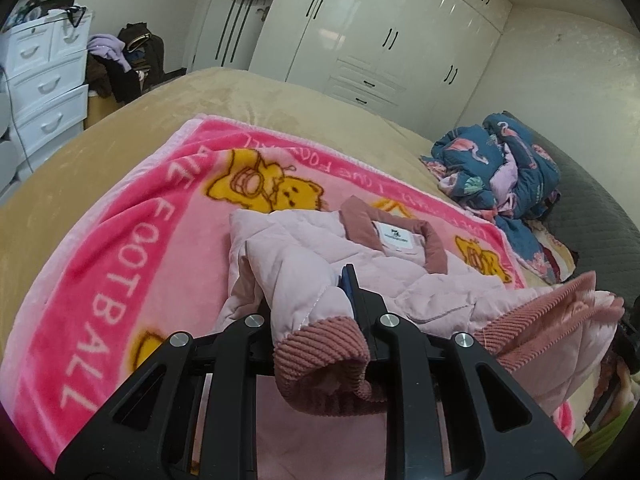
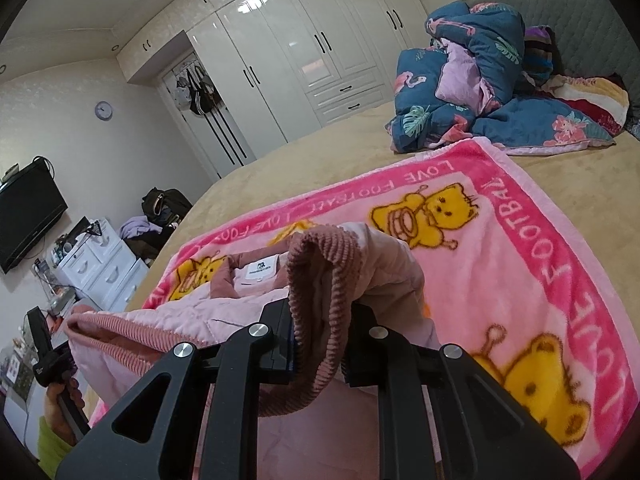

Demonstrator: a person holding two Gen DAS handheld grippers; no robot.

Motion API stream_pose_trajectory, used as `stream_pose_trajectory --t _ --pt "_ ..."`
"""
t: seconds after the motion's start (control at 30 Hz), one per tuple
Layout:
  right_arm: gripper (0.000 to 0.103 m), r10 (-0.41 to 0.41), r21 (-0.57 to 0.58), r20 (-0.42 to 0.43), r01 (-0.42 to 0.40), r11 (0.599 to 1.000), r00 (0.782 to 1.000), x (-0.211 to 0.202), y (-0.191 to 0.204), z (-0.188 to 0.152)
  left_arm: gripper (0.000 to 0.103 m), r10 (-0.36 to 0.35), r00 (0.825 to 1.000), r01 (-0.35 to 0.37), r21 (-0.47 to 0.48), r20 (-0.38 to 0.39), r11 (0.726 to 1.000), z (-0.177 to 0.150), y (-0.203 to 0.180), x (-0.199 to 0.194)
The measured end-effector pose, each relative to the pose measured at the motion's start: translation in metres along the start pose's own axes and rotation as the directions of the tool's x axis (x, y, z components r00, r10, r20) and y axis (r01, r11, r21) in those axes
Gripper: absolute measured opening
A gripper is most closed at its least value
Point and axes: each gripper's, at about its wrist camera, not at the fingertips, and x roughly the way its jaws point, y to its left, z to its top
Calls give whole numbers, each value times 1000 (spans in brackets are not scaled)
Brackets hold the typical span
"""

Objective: Fold large clothes
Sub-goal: 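Lift the held hem with both tools and fold it toward the collar, then lay the hem on the collar and open both tools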

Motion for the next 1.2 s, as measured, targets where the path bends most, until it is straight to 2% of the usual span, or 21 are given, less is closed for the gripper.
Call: stream_pose_trajectory --t 0.33,0.43,0.63,0.7,0.77,0.83,0.9,1.07,1.2 --pt "16 -3 59 -23 4 998 1000 33 -12 0 15 42 998 -41 9 -39 999 -1 6 27" --pt "21 17 89 -25 -15 996 1000 38 -16 1 15 54 997 -54 14 -46 998 -1 7 34" --pt "35 75 133 -9 -73 988 997 37 -22 -1 15 76 995 -75 24 -62 997 -4 11 43" --pt "64 84 139 14 -85 987 996 32 -20 -3 15 77 995 -76 24 -67 997 -6 12 46" --pt "76 74 125 36 -78 989 997 25 -16 -4 15 81 994 -79 30 -71 996 -7 12 48" --pt "78 62 95 57 -67 993 996 18 -12 -6 15 87 994 -84 40 -73 996 -8 10 51" --pt "87 44 61 71 -48 997 997 13 -9 -11 15 95 993 -92 52 -73 994 -9 8 52" --pt "93 -47 -21 104 50 999 993 5 -7 -42 15 110 991 -105 70 -75 992 -11 5 54" --pt "94 -95 -35 48 97 995 994 14 -18 -64 16 114 991 -108 74 -75 991 -11 5 53"
